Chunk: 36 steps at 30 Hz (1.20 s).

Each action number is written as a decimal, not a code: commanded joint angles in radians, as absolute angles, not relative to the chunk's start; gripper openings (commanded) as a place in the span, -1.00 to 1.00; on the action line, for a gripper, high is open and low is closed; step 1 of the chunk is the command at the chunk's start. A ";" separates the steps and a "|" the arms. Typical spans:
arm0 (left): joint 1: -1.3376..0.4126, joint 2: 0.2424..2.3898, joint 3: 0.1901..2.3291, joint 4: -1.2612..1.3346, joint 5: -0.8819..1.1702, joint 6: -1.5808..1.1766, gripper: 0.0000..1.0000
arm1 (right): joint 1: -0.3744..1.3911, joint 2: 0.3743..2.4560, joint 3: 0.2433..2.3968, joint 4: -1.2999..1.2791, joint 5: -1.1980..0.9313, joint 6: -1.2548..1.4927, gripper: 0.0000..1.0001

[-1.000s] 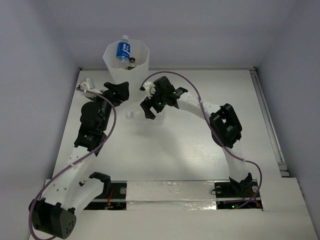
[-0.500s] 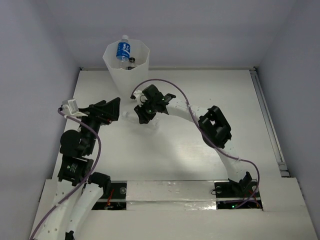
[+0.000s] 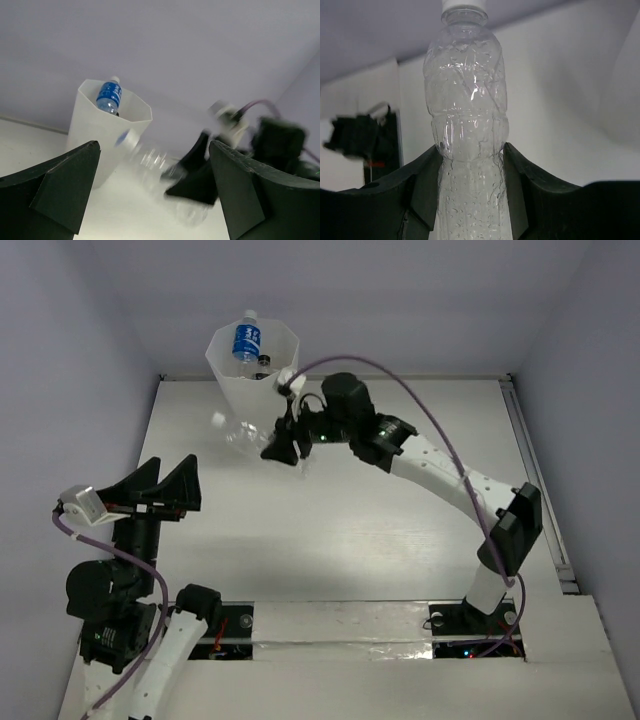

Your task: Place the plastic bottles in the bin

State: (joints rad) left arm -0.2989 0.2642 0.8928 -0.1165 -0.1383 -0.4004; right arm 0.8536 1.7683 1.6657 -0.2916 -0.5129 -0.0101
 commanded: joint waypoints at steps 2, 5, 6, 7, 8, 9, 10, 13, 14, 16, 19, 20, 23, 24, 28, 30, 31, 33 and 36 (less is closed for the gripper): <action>-0.293 0.241 0.875 -0.115 -0.164 -0.351 0.78 | 0.842 1.782 1.894 -0.019 -0.427 0.129 -0.20; -0.293 0.238 0.812 -0.086 -0.103 -0.383 0.78 | 0.802 1.919 2.119 0.086 -0.332 0.221 -0.22; -0.293 0.239 0.795 -0.078 -0.089 -0.393 0.77 | 0.790 1.960 2.178 0.109 -0.315 0.251 -0.22; -0.293 0.238 0.763 -0.075 -0.080 -0.400 0.78 | 0.769 2.003 2.288 0.132 -0.295 0.309 -0.22; -0.293 0.236 0.749 -0.071 -0.065 -0.406 0.77 | 0.756 2.084 2.339 0.171 -0.240 0.342 -0.24; -0.293 0.236 0.736 -0.064 -0.060 -0.416 0.77 | 0.744 2.124 2.386 0.192 -0.220 0.375 -0.24; -0.293 0.233 0.712 -0.063 -0.057 -0.419 0.77 | 0.732 2.163 2.428 0.218 -0.204 0.432 -0.24; -0.293 0.233 0.683 -0.061 -0.049 -0.419 0.76 | 0.700 2.288 2.545 0.323 -0.129 0.509 -0.24; -0.293 0.235 0.680 -0.063 -0.049 -0.416 0.77 | 0.699 2.339 2.589 0.362 -0.088 0.517 -0.25; -0.293 0.235 0.670 -0.063 -0.049 -0.413 0.77 | 0.690 2.379 2.621 0.388 -0.040 0.515 -0.25; -0.293 0.238 0.652 -0.046 -0.040 -0.419 0.77 | 0.680 2.445 2.674 0.416 -0.003 0.532 -0.26; -0.293 0.239 0.646 -0.041 -0.034 -0.422 0.77 | 0.670 2.456 2.677 0.422 0.006 0.537 -0.26; -0.302 0.239 0.643 -0.035 -0.023 -0.420 0.76 | 0.670 2.482 2.674 0.443 0.049 0.541 -0.26; -0.302 0.239 0.644 -0.040 -0.028 -0.419 0.76 | 0.670 2.487 2.674 0.449 0.054 0.543 -0.25; -0.302 0.238 0.644 -0.043 -0.035 -0.414 0.76 | 0.670 2.511 2.663 0.457 0.077 0.548 -0.24; -0.302 0.236 0.644 -0.046 -0.040 -0.414 0.76 | 0.670 2.513 2.648 0.446 0.089 0.538 -0.20; -0.302 0.236 0.646 -0.048 -0.043 -0.411 0.76 | 0.670 2.511 2.637 0.443 0.090 0.532 -0.19; -0.302 0.235 0.646 -0.051 -0.052 -0.411 0.76 | 0.670 2.503 2.600 0.442 0.089 0.525 -0.10; -0.302 0.239 0.646 -0.049 -0.051 -0.413 0.76 | 0.670 2.500 2.579 0.424 0.083 0.512 0.02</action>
State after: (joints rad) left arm -0.2996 0.2382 0.6468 -0.0952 -0.0528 -0.4129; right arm 0.6632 2.5397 2.5935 0.3691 0.0616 0.5301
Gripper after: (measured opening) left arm 0.883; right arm 0.534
